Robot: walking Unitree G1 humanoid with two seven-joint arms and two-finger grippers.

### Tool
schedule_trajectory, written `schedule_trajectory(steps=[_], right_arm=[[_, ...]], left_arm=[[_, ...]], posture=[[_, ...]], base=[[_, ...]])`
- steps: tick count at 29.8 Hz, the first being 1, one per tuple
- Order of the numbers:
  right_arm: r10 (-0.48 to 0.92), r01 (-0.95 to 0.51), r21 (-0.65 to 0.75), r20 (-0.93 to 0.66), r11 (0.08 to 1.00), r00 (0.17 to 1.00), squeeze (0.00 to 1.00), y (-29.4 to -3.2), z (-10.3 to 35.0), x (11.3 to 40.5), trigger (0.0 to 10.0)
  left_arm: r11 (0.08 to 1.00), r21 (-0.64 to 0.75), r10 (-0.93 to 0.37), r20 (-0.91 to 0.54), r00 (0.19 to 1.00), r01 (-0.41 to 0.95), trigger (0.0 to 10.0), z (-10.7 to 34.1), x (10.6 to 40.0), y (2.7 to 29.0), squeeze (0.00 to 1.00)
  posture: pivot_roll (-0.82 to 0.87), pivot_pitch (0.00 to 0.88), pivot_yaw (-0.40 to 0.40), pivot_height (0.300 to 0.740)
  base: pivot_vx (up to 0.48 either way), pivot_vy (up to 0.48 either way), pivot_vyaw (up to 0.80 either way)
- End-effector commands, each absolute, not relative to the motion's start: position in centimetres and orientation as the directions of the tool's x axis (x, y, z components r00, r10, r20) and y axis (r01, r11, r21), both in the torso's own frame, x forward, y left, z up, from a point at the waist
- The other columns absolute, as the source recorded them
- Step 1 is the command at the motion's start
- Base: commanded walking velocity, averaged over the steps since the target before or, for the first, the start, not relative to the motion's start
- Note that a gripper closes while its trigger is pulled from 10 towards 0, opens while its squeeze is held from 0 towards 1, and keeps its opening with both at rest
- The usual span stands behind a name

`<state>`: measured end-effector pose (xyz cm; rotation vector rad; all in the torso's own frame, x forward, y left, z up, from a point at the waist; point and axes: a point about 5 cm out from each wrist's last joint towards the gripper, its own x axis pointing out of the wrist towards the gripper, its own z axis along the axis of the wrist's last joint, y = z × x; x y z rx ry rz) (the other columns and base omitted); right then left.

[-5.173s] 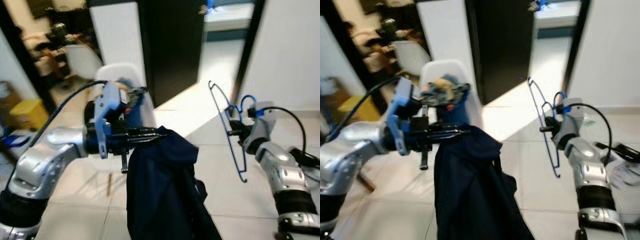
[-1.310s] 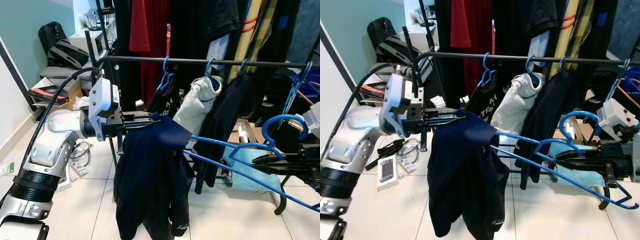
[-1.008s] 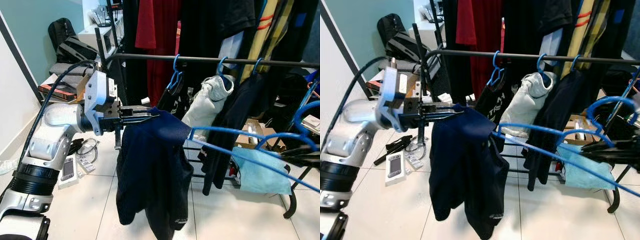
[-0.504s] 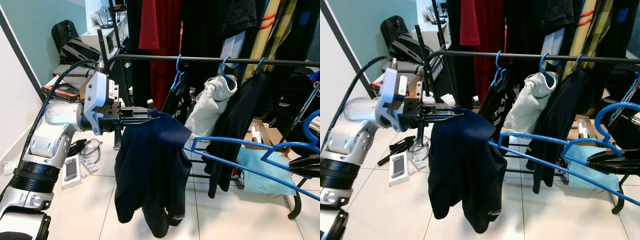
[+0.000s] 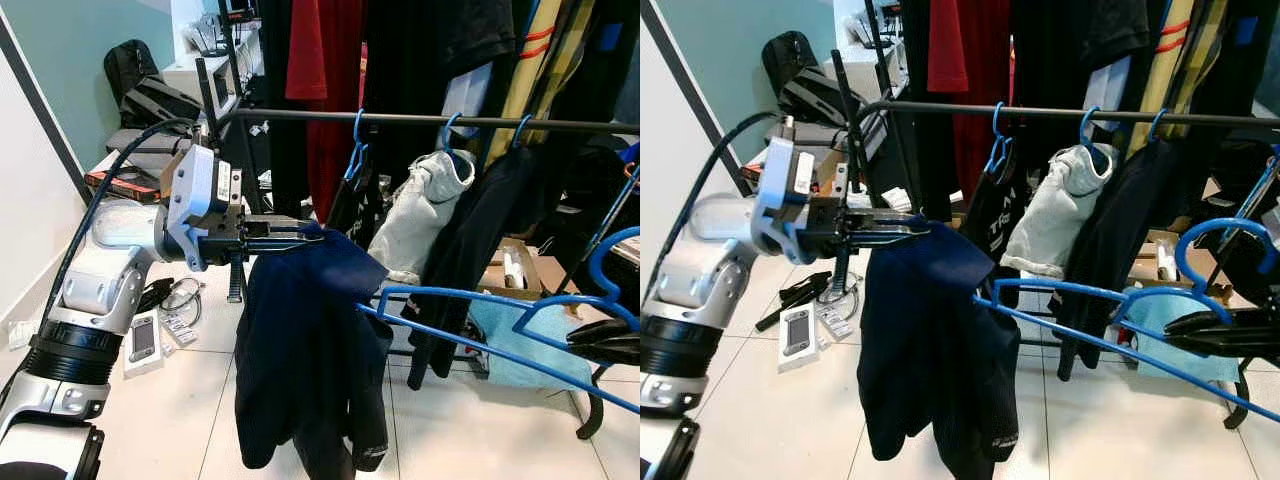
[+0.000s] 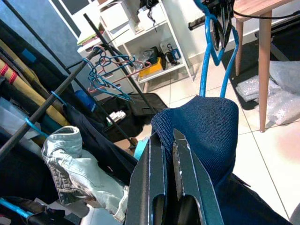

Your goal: Hang hanger

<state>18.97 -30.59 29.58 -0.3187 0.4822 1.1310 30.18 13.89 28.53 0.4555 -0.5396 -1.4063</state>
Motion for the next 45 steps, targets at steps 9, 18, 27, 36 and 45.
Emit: schedule_trajectory(steps=[9,18,27,36,45], right_arm=[[0.763,-0.897,-0.026,-0.515,0.441,0.390,0.00,-31.5,29.7,18.5,10.0],[0.763,-0.893,-0.013,-0.515,0.450,0.391,0.00,-31.5,28.9,18.6,10.0],[0.770,-0.897,-0.016,-0.507,0.441,0.388,0.00,-30.9,28.4,19.3,10.0],[0.793,-0.909,-0.011,-0.483,0.417,0.370,0.00,-29.8,27.6,19.9,10.0],[0.803,-0.913,-0.017,-0.469,0.408,0.368,0.00,-28.0,26.3,21.6,10.0]], left_arm=[[0.092,0.627,-0.995,0.086,0.049,0.774,10.0,29.3,29.9,13.8,0.00],[0.078,0.632,-0.995,0.095,0.023,0.771,10.0,29.7,29.7,13.3,0.00],[0.054,0.639,-0.991,0.129,-0.038,0.768,10.0,30.3,28.9,11.9,0.00],[0.039,0.632,-0.987,0.146,-0.070,0.774,10.0,30.1,28.6,10.9,0.00],[0.021,0.621,-0.985,0.148,-0.091,0.784,10.0,29.6,28.2,9.9,0.00]], posture=[[-0.14,0.000,0.059,0.740],[-0.14,0.000,0.059,0.740],[-0.13,0.000,0.052,0.740],[-0.13,0.000,0.053,0.740],[-0.13,0.000,0.048,0.740]], base=[[0.000,0.000,0.00],[0.000,0.000,0.00],[0.000,0.000,0.00],[0.000,0.000,0.00],[0.000,0.000,0.00]])
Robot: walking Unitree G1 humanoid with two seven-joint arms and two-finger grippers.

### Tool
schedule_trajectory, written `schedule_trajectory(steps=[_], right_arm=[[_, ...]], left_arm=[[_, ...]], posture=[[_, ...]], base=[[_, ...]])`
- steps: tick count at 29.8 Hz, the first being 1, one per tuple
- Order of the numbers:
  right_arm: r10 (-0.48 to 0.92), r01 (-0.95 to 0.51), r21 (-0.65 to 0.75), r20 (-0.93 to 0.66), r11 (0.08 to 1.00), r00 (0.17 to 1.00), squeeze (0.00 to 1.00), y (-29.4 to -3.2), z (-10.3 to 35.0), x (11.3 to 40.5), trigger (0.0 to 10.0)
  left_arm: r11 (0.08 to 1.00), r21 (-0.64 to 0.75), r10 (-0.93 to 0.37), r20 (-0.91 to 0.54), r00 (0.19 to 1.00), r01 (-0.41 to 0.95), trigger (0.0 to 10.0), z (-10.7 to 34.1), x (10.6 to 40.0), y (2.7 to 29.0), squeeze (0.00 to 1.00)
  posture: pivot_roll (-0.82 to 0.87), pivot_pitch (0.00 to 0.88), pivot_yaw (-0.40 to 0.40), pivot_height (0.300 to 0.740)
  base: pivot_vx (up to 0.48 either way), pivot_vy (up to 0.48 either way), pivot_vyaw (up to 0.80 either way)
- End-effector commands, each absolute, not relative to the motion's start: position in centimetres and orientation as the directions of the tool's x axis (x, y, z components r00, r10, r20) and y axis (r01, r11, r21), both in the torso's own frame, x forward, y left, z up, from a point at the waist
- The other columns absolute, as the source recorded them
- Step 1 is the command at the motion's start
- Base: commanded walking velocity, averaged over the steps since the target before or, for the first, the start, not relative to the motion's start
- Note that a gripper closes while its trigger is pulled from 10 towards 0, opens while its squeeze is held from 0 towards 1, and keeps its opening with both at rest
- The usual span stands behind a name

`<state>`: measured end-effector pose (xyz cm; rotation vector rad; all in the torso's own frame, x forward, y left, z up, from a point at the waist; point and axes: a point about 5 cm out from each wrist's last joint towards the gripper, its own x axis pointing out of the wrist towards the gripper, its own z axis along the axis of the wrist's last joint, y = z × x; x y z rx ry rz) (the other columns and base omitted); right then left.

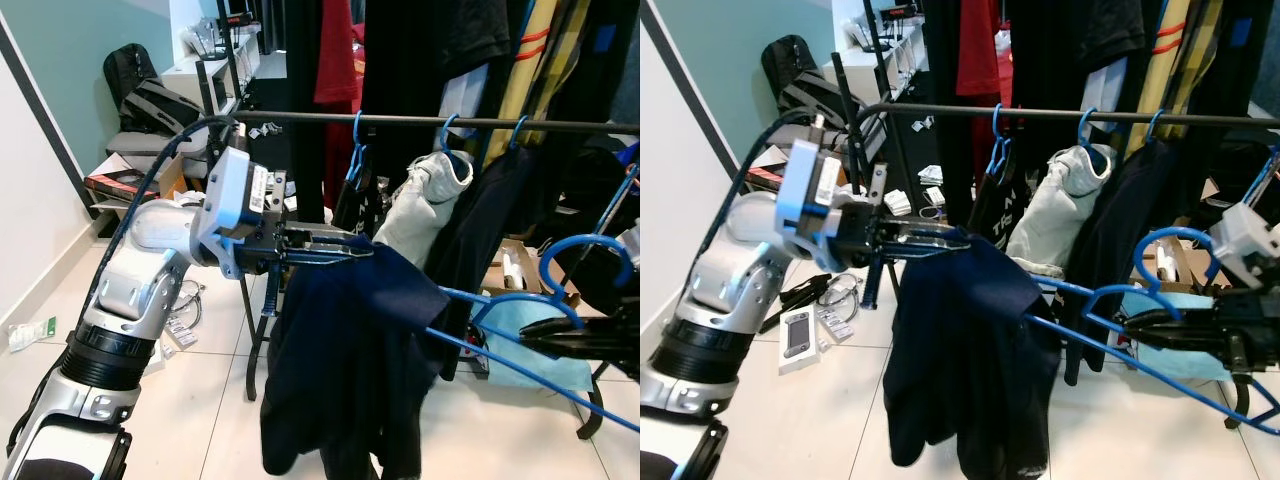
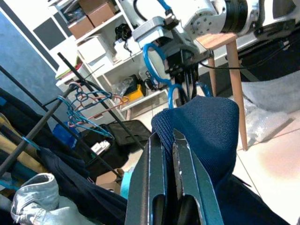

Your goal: Hang hanger

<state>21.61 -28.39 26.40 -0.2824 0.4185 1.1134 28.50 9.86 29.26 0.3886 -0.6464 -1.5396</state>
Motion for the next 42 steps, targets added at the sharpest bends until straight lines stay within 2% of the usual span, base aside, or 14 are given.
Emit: schedule_trajectory(steps=[1,6,7,8,9,11,12,13,14,24,28,30,36,42], right_arm=[[0.803,-0.913,-0.017,-0.469,0.408,0.368,0.00,-28.0,26.3,21.6,10.0],[0.716,-0.857,-0.030,-0.535,0.514,0.449,0.00,-27.5,24.3,23.4,10.0],[0.653,-0.788,-0.039,-0.536,0.614,0.535,0.00,-27.3,23.4,24.8,10.0],[0.653,-0.788,-0.039,-0.536,0.614,0.535,0.00,-27.3,23.4,24.8,10.0],[0.576,-0.680,-0.043,-0.496,0.732,0.650,0.00,-27.3,22.9,26.6,10.0],[0.576,-0.680,-0.043,-0.496,0.732,0.650,0.00,-27.3,22.9,26.6,10.0],[0.488,-0.554,-0.033,-0.430,0.832,0.759,0.00,-27.5,22.9,28.4,10.0],[0.488,-0.554,-0.033,-0.430,0.832,0.759,0.00,-27.5,22.9,28.4,10.0],[0.408,-0.433,-0.001,-0.332,0.902,0.851,0.00,-27.6,23.4,30.0,10.0],[0.360,-0.339,0.154,-0.140,0.928,0.922,0.00,-26.4,24.5,32.1,10.0],[0.456,-0.427,0.350,0.001,0.834,0.890,0.00,-22.9,25.2,33.3,10.0],[0.548,-0.523,0.458,0.089,0.719,0.832,0.00,-19.4,25.8,33.9,10.0],[0.576,-0.550,0.480,0.109,0.683,0.810,0.00,-17.8,26.1,34.1,10.0],[0.625,-0.602,0.419,0.099,0.680,0.775,0.00,-14.5,26.2,34.1,10.0]], left_arm=[[0.021,0.621,-0.985,0.148,-0.091,0.784,10.0,29.6,28.2,9.9,0.00],[0.005,0.617,-0.981,0.156,-0.115,0.787,10.0,29.4,27.6,9.2,0.00],[-0.009,0.615,-0.980,0.150,-0.128,0.789,10.0,29.0,27.2,8.8,0.00],[-0.009,0.615,-0.980,0.150,-0.128,0.789,10.0,29.0,27.2,8.8,0.00],[-0.023,0.608,-0.979,0.145,-0.140,0.794,10.0,28.6,26.8,8.3,0.00],[-0.023,0.608,-0.979,0.145,-0.140,0.794,10.0,28.6,26.8,8.3,0.00],[-0.037,0.601,-0.980,0.136,-0.148,0.798,10.0,28.0,26.5,7.9,0.00],[-0.037,0.601,-0.980,0.136,-0.148,0.798,10.0,28.0,26.5,7.9,0.00],[-0.047,0.586,-0.979,0.136,-0.155,0.809,10.0,27.4,26.2,7.5,0.00],[-0.060,0.545,-0.973,0.156,-0.171,0.836,10.0,26.3,25.5,6.5,0.00],[-0.076,0.513,-0.968,0.167,-0.186,0.855,10.0,24.9,24.8,5.0,0.00],[-0.087,0.519,-0.976,0.125,-0.176,0.850,10.0,23.2,24.5,3.4,0.00],[-0.076,0.525,-0.981,0.111,-0.157,0.848,10.0,22.6,24.5,2.6,0.00],[0.096,0.468,-0.972,0.236,-0.019,0.879,10.0,23.1,25.2,1.3,0.00]], posture=[[-0.13,0.000,0.048,0.740],[-0.12,0.000,0.043,0.740],[-0.12,0.000,0.041,0.740],[-0.12,0.000,0.041,0.740],[-0.12,0.000,0.040,0.740],[-0.12,0.000,0.040,0.740],[-0.12,0.000,0.040,0.740],[-0.12,0.000,0.040,0.740],[-0.12,0.000,0.041,0.740],[-0.12,0.000,0.042,0.740],[-0.12,0.000,0.043,0.740],[-0.11,0.000,0.040,0.740],[-0.11,0.000,0.040,0.740],[-0.11,0.000,0.036,0.740]], base=[[0.000,0.000,0.00],[0.000,0.000,0.00],[0.000,0.000,0.00],[0.000,0.000,0.00],[0.000,0.000,0.00],[0.000,0.000,0.00],[0.000,0.000,0.00],[0.000,0.000,0.00],[0.000,0.000,0.00],[0.000,0.000,0.00],[0.000,0.000,0.00],[0.000,0.000,0.00],[0.000,0.000,0.00],[0.000,0.000,0.00]])
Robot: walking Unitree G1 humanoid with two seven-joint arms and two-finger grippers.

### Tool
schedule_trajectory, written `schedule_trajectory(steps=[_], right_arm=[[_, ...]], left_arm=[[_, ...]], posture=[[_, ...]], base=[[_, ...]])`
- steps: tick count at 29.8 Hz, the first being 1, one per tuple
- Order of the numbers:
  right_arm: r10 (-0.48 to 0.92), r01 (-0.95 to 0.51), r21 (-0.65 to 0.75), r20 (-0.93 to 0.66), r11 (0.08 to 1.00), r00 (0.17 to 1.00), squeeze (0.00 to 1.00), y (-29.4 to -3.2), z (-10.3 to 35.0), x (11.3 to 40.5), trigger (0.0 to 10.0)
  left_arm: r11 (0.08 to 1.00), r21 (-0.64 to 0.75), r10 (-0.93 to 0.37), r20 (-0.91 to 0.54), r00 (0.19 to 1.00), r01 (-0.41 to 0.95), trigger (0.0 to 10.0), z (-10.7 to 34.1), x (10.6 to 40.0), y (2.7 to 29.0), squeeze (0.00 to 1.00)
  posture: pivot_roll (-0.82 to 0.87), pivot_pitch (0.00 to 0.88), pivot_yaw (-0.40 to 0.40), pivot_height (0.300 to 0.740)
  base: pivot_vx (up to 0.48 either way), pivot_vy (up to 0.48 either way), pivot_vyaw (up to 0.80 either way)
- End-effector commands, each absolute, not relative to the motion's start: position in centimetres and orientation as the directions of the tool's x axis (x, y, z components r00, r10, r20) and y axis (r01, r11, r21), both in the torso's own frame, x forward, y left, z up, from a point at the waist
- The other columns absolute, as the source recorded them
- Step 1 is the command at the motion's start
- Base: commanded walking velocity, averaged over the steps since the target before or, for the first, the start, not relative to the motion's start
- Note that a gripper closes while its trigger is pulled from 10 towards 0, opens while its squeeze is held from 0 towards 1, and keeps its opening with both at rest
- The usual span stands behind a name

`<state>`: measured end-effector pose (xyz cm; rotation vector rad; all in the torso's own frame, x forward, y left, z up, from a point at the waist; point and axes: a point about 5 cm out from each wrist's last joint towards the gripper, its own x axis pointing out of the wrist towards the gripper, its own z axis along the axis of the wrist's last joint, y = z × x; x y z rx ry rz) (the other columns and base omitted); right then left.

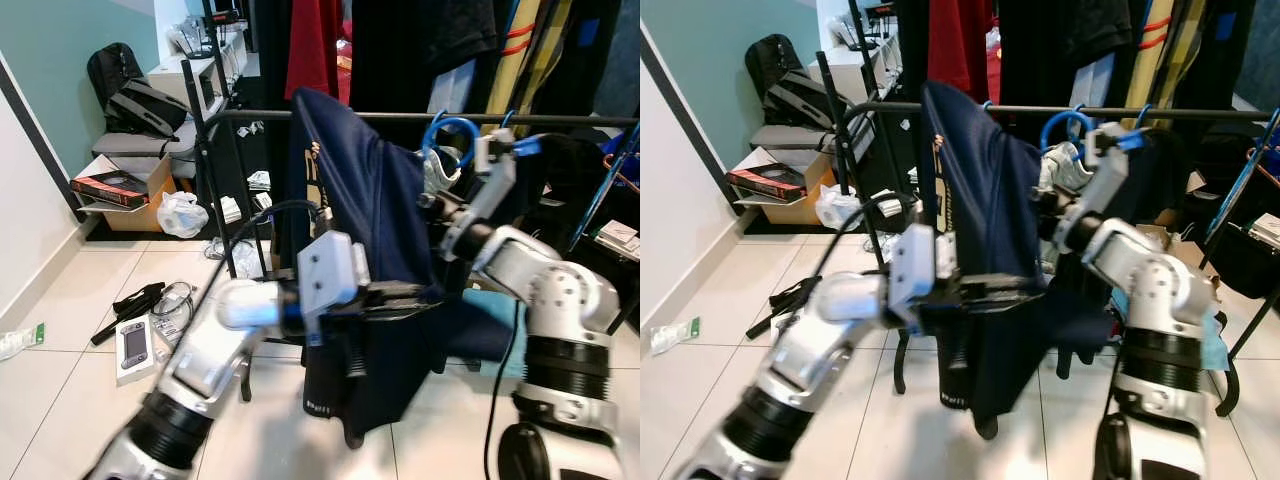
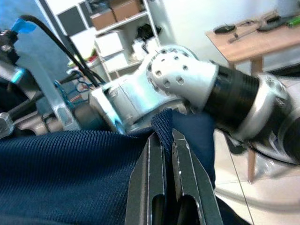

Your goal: Hang hanger

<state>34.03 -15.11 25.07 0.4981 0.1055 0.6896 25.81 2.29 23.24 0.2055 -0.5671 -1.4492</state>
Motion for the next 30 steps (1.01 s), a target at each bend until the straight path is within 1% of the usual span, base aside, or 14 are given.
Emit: schedule_trajectory(steps=[1,6,8,10,16,17,19,20,22,25,26,27,29,30], right_arm=[[0.625,-0.602,0.419,0.099,0.680,0.775,0.00,-14.5,26.2,34.1,10.0],[0.626,-0.605,0.403,0.097,0.686,0.774,0.00,-14.2,26.1,34.1,10.0],[0.626,-0.605,0.403,0.097,0.686,0.774,0.00,-14.2,26.1,34.1,10.0],[0.623,-0.603,0.458,0.128,0.653,0.772,0.00,-14.2,26.7,34.2,10.0],[0.622,-0.603,0.488,0.146,0.631,0.769,0.00,-14.3,27.1,34.2,10.0],[0.616,-0.605,0.509,0.172,0.612,0.768,0.00,-14.9,27.5,34.1,10.0],[0.616,-0.605,0.509,0.172,0.612,0.768,0.00,-14.9,27.5,34.1,10.0],[0.613,-0.617,0.504,0.200,0.605,0.764,0.00,-15.4,27.8,34.0,10.0],[0.628,-0.655,0.454,0.234,0.604,0.742,0.00,-15.7,28.1,33.5,10.0],[0.628,-0.655,0.454,0.234,0.604,0.742,0.00,-15.7,28.1,33.5,10.0],[0.658,-0.695,0.378,0.245,0.611,0.712,0.00,-15.6,28.2,33.1,10.0],[0.658,-0.695,0.378,0.245,0.611,0.712,0.00,-15.6,28.2,33.1,10.0],[0.702,-0.743,0.301,0.251,0.598,0.667,0.00,-15.4,28.2,32.5,10.0],[0.737,-0.779,0.232,0.253,0.582,0.626,0.00,-15.3,28.1,32.1,10.0]], left_arm=[[0.096,0.468,-0.972,0.236,-0.019,0.879,10.0,23.1,25.2,1.3,0.00],[0.142,0.466,-0.973,0.229,0.036,0.873,10.0,22.7,25.6,1.2,0.00],[0.142,0.466,-0.973,0.229,0.036,0.873,10.0,22.7,25.6,1.2,0.00],[0.148,0.514,-0.985,0.157,0.077,0.845,10.0,21.6,25.9,1.4,0.00],[0.146,0.544,-0.988,0.116,0.098,0.827,10.0,21.1,26.1,1.8,0.00],[0.164,0.581,-0.985,0.058,0.160,0.797,10.0,20.6,27.2,3.2,0.00],[0.164,0.581,-0.985,0.058,0.160,0.797,10.0,20.6,27.2,3.2,0.00],[0.172,0.604,-0.978,0.013,0.206,0.778,10.0,20.4,27.9,4.6,0.00],[0.174,0.584,-0.976,-0.002,0.217,0.793,10.0,20.4,28.1,5.6,0.00],[0.174,0.584,-0.976,-0.002,0.217,0.793,10.0,20.4,28.1,5.6,0.00],[0.170,0.541,-0.981,0.012,0.194,0.824,10.0,20.5,27.7,5.7,1.00],[0.170,0.541,-0.981,0.012,0.194,0.824,10.0,20.5,27.7,5.7,1.00],[0.159,0.494,-0.987,0.050,0.155,0.855,10.0,20.8,26.9,5.3,1.00],[0.162,0.446,-0.985,0.119,0.122,0.880,10.0,21.5,26.3,4.9,1.00]], posture=[[-0.11,0.000,0.036,0.740],[-0.10,0.000,0.037,0.740],[-0.10,0.000,0.037,0.740],[-0.10,0.000,0.039,0.740],[-0.10,0.000,0.039,0.740],[-0.10,0.000,0.041,0.740],[-0.10,0.000,0.041,0.740],[-0.10,0.000,0.042,0.740],[-0.09,0.000,0.040,0.740],[-0.09,0.000,0.040,0.740],[-0.09,0.000,0.039,0.740],[-0.09,0.000,0.039,0.740],[-0.09,0.000,0.035,0.740],[-0.09,0.000,0.035,0.740]], base=[[0.000,0.000,0.00],[0.000,0.000,0.00],[0.000,0.000,0.00],[0.000,0.000,0.00],[0.000,0.000,0.00],[0.000,0.000,0.00],[0.000,0.000,0.00],[0.000,0.000,0.00],[0.000,0.000,0.00],[0.000,0.000,0.00],[0.000,0.000,0.00],[0.000,0.000,0.00],[0.000,0.000,0.00],[0.000,0.000,0.00]])
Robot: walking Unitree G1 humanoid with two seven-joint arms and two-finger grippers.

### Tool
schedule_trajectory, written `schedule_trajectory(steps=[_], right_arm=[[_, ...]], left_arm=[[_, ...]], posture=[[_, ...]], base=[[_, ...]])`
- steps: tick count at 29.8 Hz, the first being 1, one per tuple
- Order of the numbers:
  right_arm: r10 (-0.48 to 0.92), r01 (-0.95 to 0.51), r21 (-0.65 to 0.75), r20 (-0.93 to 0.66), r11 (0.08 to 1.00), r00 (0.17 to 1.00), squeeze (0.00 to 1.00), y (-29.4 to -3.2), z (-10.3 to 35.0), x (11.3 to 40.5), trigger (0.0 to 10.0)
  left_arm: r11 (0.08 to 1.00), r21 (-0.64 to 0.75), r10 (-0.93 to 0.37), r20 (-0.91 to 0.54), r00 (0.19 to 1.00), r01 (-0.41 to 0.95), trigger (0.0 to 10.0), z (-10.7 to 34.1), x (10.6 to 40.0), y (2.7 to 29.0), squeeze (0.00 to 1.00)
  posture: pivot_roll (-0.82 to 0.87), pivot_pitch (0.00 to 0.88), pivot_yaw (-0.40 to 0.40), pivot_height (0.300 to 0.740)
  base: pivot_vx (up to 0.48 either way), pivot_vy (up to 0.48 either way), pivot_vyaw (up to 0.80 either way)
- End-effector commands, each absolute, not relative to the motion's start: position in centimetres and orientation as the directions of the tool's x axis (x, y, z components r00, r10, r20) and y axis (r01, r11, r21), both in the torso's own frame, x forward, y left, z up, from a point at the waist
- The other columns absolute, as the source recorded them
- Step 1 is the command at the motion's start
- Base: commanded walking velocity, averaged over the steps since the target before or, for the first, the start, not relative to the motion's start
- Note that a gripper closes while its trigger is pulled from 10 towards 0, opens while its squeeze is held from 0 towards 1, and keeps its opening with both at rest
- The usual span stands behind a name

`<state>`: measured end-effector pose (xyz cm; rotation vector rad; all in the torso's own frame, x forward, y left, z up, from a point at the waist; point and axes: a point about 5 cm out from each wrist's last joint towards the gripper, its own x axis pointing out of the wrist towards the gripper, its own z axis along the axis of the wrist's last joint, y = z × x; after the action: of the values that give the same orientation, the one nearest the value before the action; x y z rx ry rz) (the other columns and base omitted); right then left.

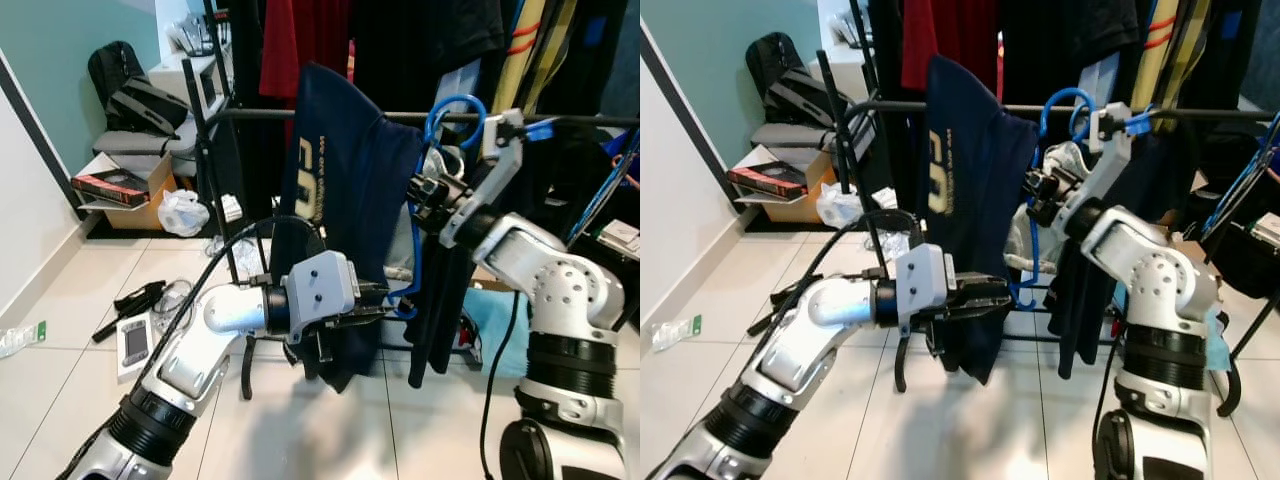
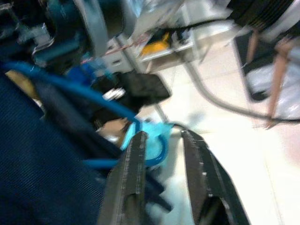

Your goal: Hang hanger

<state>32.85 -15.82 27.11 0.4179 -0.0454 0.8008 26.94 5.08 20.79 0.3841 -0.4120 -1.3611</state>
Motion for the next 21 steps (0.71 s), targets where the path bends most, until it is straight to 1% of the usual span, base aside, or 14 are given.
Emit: schedule_trajectory(steps=[1,3,5,6,8,12,13,14,15,16,18,19,20,21], right_arm=[[0.737,-0.779,0.232,0.253,0.582,0.626,0.00,-15.3,28.1,32.1,10.0],[0.753,-0.794,0.142,0.255,0.591,0.606,0.00,-15.9,28.3,32.0,10.0],[0.753,-0.794,0.142,0.255,0.591,0.606,0.00,-15.9,28.3,32.0,10.0],[0.767,-0.799,0.085,0.235,0.596,0.597,0.00,-16.1,28.3,31.9,10.0],[0.784,-0.806,0.033,0.211,0.591,0.584,0.00,-16.7,28.1,31.6,10.0],[0.797,-0.812,0.001,0.193,0.583,0.573,0.00,-17.1,28.0,31.4,10.0],[0.802,-0.809,-0.041,0.167,0.587,0.573,0.00,-18.2,27.9,31.2,10.0],[0.802,-0.809,-0.041,0.167,0.587,0.573,0.00,-18.2,27.9,31.2,10.0],[0.826,-0.822,-0.090,0.107,0.563,0.554,0.00,-19.6,27.7,30.6,10.0],[0.826,-0.822,-0.090,0.107,0.563,0.554,0.00,-19.6,27.7,30.6,10.0],[0.870,-0.863,-0.141,-0.023,0.485,0.492,0.00,-21.4,27.1,29.3,10.0],[0.887,-0.884,-0.148,-0.070,0.442,0.456,0.00,-21.6,26.8,28.8,10.0],[0.887,-0.884,-0.148,-0.070,0.442,0.456,0.00,-21.6,26.8,28.8,10.0],[0.912,-0.916,-0.146,-0.124,0.373,0.391,0.00,-21.3,26.3,28.2,10.0]], left_arm=[[0.162,0.446,-0.985,0.119,0.122,0.880,10.0,21.5,26.3,4.9,1.00],[0.152,0.366,-0.963,0.262,0.055,0.918,10.0,23.6,25.3,4.7,1.00],[0.152,0.366,-0.963,0.262,0.055,0.918,10.0,23.6,25.3,4.7,1.00],[0.144,0.341,-0.949,0.315,0.031,0.929,10.0,24.4,25.1,4.8,1.00],[0.146,0.335,-0.934,0.358,0.018,0.931,10.0,25.4,25.0,5.4,1.00],[0.150,0.336,-0.925,0.381,0.012,0.930,10.0,26.1,25.0,5.8,1.00],[0.172,0.357,-0.919,0.394,0.019,0.918,10.0,27.0,25.4,6.9,1.00],[0.172,0.357,-0.919,0.394,0.019,0.918,10.0,27.0,25.4,6.9,1.00],[0.209,0.409,-0.924,0.380,0.042,0.888,10.0,28.4,26.0,8.9,1.00],[0.209,0.409,-0.924,0.380,0.042,0.888,10.0,28.4,26.0,8.9,1.00],[0.224,0.478,-0.943,0.326,0.065,0.849,10.0,31.0,26.6,12.3,1.00],[0.219,0.500,-0.951,0.302,0.068,0.838,10.0,31.8,26.6,13.2,0.92],[0.219,0.500,-0.951,0.302,0.068,0.838,10.0,31.8,26.6,13.2,0.92],[0.205,0.539,-0.964,0.258,0.072,0.817,10.0,32.4,26.7,13.8,0.00]], posture=[[-0.09,0.000,0.035,0.740],[-0.09,0.000,0.038,0.740],[-0.09,0.000,0.038,0.740],[-0.08,0.000,0.039,0.740],[-0.08,0.000,0.040,0.740],[-0.08,0.000,0.040,0.740],[-0.08,0.000,0.040,0.740],[-0.08,0.000,0.040,0.740],[-0.07,0.000,0.036,0.740],[-0.07,0.000,0.036,0.740],[-0.07,0.000,0.036,0.740],[-0.07,0.000,0.038,0.740],[-0.07,0.000,0.038,0.740],[-0.07,0.000,0.042,0.740]], base=[[0.000,0.000,0.00],[0.000,0.000,0.00],[0.000,0.000,0.00],[0.000,0.000,0.00],[0.000,0.000,0.00],[0.000,0.000,0.00],[0.000,0.000,0.00],[0.000,0.000,0.00],[0.000,0.000,0.00],[0.000,0.000,0.00],[0.000,0.000,0.00],[0.000,0.000,0.00],[0.000,0.000,0.00],[0.000,0.000,0.00]])
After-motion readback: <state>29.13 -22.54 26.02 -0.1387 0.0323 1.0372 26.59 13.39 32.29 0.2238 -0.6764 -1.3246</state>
